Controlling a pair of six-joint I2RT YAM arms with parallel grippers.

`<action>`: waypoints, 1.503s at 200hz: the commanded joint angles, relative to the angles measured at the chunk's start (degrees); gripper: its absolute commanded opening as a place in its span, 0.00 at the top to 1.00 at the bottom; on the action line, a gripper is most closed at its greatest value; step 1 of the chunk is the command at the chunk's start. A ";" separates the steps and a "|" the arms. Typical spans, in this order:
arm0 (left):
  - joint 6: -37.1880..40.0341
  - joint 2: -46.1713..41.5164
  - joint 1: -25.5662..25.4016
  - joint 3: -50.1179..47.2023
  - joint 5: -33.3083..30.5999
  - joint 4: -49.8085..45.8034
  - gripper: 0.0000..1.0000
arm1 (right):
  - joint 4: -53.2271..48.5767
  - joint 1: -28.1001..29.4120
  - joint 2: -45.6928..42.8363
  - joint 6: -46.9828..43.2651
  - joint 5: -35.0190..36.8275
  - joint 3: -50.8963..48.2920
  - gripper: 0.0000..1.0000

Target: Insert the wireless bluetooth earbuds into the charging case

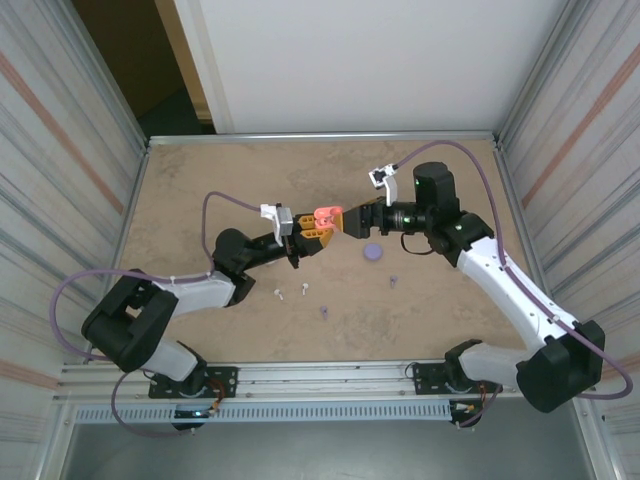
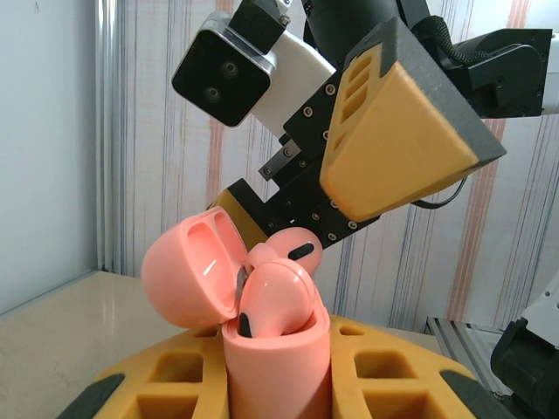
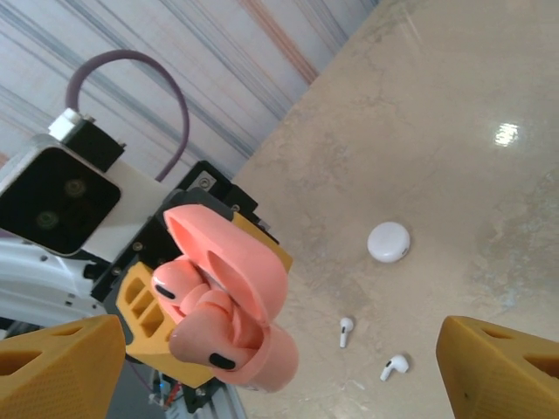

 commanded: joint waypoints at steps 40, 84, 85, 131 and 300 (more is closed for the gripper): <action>-0.79 0.53 0.17 1.53 1.25 2.75 1.00 | -4.50 0.42 0.97 -2.42 3.56 2.35 0.12; -0.80 0.67 0.17 1.62 1.25 2.76 1.00 | -5.72 0.02 0.43 -2.95 4.82 2.13 0.12; -0.79 0.66 0.17 1.62 1.29 2.76 1.00 | -5.73 0.02 0.42 -2.95 4.83 2.13 0.12; -0.89 0.92 0.18 1.65 1.27 2.76 1.00 | -6.87 -0.59 -0.86 -3.30 5.59 1.86 0.12; -1.46 1.12 0.17 1.98 2.92 2.75 1.00 | 12.58 0.08 0.03 5.82 -11.76 -2.03 0.11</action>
